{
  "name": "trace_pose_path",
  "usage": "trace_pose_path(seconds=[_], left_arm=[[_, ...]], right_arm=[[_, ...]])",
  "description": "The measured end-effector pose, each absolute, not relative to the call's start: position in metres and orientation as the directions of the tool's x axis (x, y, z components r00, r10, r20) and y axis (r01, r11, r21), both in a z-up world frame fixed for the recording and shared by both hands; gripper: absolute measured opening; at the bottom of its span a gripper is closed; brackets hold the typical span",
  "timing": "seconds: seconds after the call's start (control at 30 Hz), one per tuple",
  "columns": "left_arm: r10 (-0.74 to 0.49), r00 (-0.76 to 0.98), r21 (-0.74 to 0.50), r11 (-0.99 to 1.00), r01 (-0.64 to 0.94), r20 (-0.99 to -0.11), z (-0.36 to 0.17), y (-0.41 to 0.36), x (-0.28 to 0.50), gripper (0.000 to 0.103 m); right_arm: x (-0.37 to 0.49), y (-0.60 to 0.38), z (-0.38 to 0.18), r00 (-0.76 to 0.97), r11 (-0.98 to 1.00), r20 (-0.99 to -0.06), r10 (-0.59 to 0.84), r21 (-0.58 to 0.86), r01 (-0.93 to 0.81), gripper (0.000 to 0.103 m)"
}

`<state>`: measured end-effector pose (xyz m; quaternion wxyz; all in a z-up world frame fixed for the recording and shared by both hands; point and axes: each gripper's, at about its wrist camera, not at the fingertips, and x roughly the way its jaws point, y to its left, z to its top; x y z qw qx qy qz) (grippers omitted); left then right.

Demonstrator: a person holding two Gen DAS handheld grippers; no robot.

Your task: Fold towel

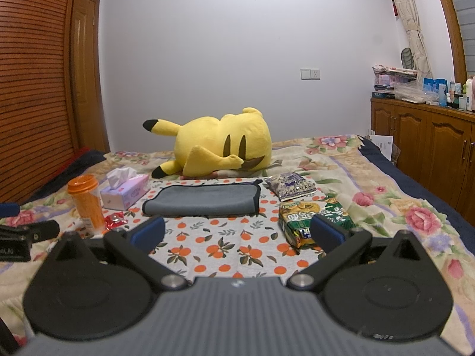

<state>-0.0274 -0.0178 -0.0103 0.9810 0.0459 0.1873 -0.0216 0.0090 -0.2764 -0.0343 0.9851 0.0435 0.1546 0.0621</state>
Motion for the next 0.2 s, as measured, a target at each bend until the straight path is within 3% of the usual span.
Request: trace_pose_path(seconds=[0.2], left_arm=[[-0.025,0.929,0.083,0.995,0.059,-0.370,-0.0104,-0.0181,-0.0275,0.103]], right_arm=[[0.0090,-0.2764,-0.0343,0.944,0.989,-0.299,0.136,0.105,-0.109,0.103]])
